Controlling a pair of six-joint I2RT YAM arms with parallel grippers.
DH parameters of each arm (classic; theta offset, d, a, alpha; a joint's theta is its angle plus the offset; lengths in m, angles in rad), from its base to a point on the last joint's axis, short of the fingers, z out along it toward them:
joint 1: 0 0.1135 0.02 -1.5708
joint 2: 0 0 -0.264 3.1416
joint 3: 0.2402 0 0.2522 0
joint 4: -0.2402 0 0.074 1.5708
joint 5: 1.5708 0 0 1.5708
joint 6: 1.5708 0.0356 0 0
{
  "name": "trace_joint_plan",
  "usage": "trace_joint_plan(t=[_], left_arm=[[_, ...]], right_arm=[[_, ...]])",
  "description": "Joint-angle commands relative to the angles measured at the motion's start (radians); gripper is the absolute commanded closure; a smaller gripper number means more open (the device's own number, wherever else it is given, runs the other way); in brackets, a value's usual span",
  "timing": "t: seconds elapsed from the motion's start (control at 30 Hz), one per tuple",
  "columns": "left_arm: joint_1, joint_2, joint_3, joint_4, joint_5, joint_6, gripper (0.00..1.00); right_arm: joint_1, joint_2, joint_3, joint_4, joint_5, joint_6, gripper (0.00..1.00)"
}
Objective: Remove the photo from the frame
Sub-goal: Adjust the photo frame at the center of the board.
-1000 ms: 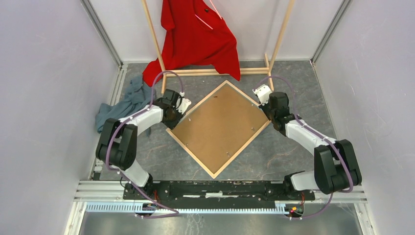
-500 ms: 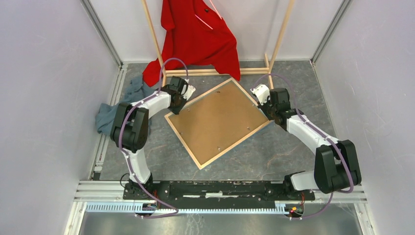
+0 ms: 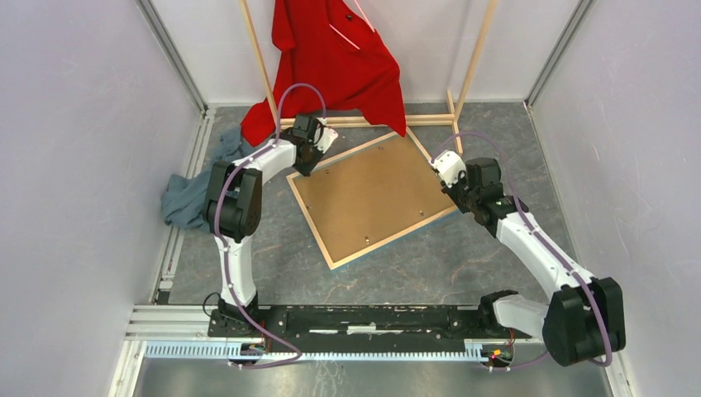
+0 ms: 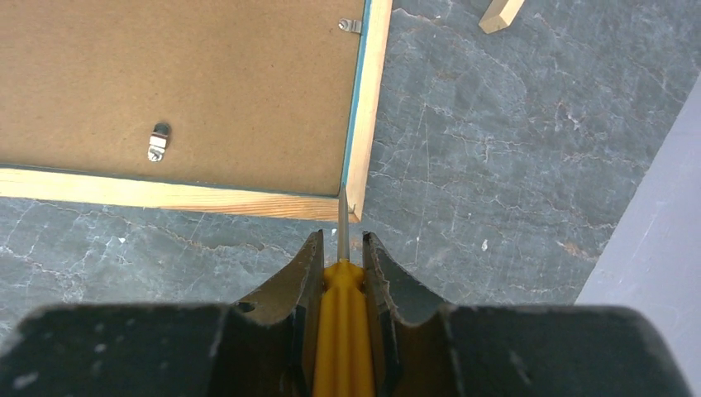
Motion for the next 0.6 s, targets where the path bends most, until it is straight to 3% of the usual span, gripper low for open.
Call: trace_joint_plan(t=[0.0,0.07,0.3,0.43,0.57], left_arm=[[-0.02,0.007,0.045,0.032,0.065,-0.004,0.72],[-0.021,-0.013,0.042,0.033,0.068,-0.023,0.67],[-0.013,-0.176,-0.045,0.069,0.044,-0.099,0.33],[-0.008,-0.276,-0.112,0.073,0.036,-0.156,0.29],[-0.017,-0.391,-0.183,0.062,0.158,-0.176,0.27]], right_arm=[[0.0,-0.077,-0.024,0.008,-0.018,-0.012,1.0],[0.0,-0.094,-0.028,0.034,0.009,-0.013,1.0],[0.0,-0.031,0.026,0.142,0.117,0.0,1.0],[0.0,0.049,0.065,0.182,0.144,0.022,1.0],[0.0,0.059,0.052,0.174,0.084,0.027,1.0]])
